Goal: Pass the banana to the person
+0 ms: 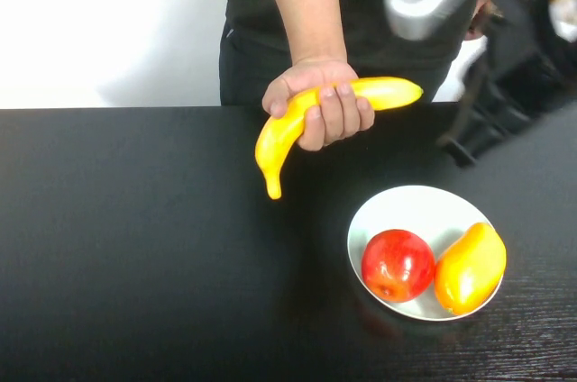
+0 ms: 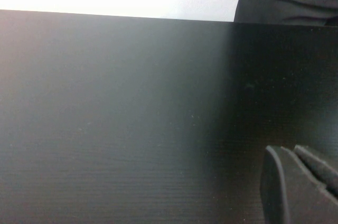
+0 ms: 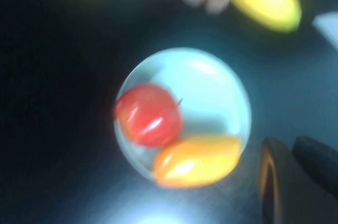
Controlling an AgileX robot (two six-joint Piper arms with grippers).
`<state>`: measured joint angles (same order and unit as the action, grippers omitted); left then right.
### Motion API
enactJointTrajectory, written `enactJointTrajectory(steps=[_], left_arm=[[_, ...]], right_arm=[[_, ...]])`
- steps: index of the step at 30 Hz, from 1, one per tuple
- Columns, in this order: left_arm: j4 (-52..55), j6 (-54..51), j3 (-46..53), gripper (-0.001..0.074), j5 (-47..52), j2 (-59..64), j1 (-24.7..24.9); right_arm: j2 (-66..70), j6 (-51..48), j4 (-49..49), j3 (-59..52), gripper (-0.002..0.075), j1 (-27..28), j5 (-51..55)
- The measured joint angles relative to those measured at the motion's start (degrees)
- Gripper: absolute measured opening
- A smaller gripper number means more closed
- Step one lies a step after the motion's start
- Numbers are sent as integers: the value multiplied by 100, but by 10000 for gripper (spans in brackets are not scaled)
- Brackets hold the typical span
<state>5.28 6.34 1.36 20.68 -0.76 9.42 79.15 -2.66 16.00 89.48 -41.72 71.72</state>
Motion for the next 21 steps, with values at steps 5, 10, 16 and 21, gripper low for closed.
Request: enactJointTrajectory(steps=[5, 10, 16, 21], left_arm=[[0, 0, 0, -3, 0, 0, 0], [0, 0, 0, -3, 0, 0, 0], [0, 0, 0, -3, 0, 0, -4], [0, 0, 0, -3, 0, 0, -13]], right_arm=[[-645, 552, -130, -611, -4, 0, 37], [-823, 599, -122, -672, -6, 0, 45], [-1016, 755, -106, -1043, -7, 175, -64], [-2144, 88, -779, -2852, -7, 1315, -1788]])
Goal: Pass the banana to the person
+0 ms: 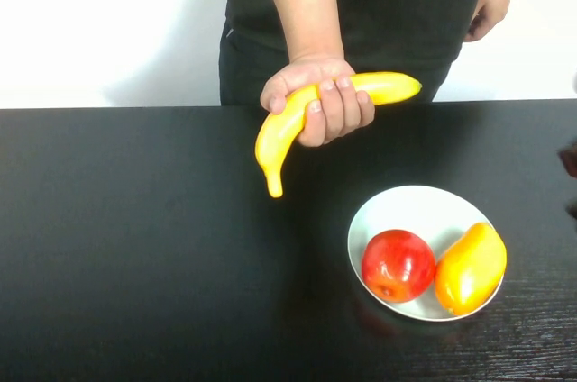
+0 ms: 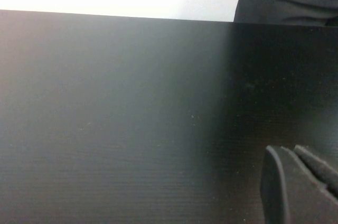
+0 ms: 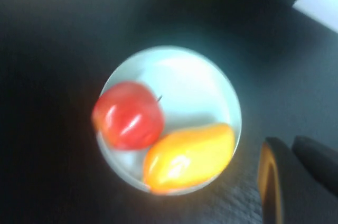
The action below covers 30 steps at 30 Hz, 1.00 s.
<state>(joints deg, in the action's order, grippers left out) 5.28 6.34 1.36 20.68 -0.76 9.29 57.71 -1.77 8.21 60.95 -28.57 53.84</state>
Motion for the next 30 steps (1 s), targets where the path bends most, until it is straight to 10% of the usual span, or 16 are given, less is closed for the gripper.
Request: enactJointTrajectory(steps=[15, 30], left_arm=[[0, 0, 0, -3, 0, 0, 0], [0, 0, 0, -3, 0, 0, 0]], right_arm=[[-4874, -933, -1267, -6040, -7, 2616, -5094], [-5841, -570, -1256, -6249, -7, 2861, -3250]])
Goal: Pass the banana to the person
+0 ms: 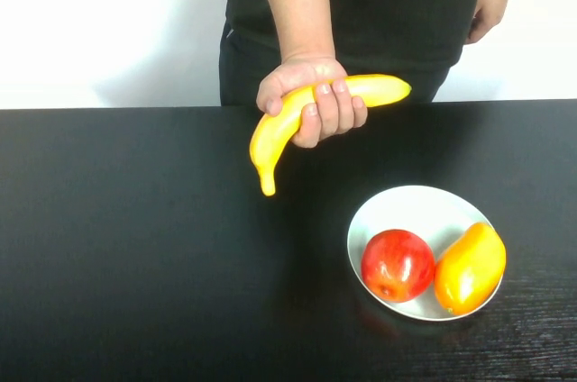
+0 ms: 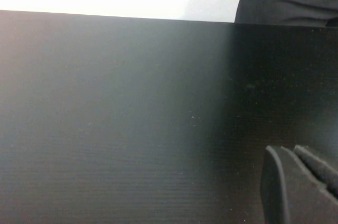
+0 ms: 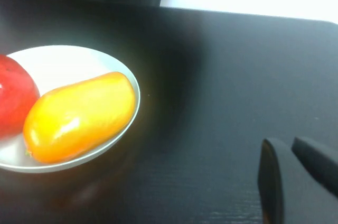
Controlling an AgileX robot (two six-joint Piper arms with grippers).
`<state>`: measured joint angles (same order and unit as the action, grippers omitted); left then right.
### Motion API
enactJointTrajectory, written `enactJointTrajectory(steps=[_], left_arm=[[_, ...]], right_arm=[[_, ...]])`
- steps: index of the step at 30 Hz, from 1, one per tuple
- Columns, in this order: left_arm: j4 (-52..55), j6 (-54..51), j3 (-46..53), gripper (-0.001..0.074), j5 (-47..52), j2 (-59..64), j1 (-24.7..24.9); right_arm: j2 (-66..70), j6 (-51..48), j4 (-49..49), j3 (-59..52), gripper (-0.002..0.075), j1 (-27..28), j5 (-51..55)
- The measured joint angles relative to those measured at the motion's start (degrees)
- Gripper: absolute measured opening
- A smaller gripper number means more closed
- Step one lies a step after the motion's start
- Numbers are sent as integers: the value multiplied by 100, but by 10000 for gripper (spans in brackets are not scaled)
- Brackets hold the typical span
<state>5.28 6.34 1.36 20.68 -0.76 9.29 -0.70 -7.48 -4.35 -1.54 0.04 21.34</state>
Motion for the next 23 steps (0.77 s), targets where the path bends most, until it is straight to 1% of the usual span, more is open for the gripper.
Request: enactJointTrajectory(steps=[23], left_arm=[[0, 0, 0, -3, 0, 0, 0]], right_arm=[[0, 77, 7, 0, -7, 0, 25]])
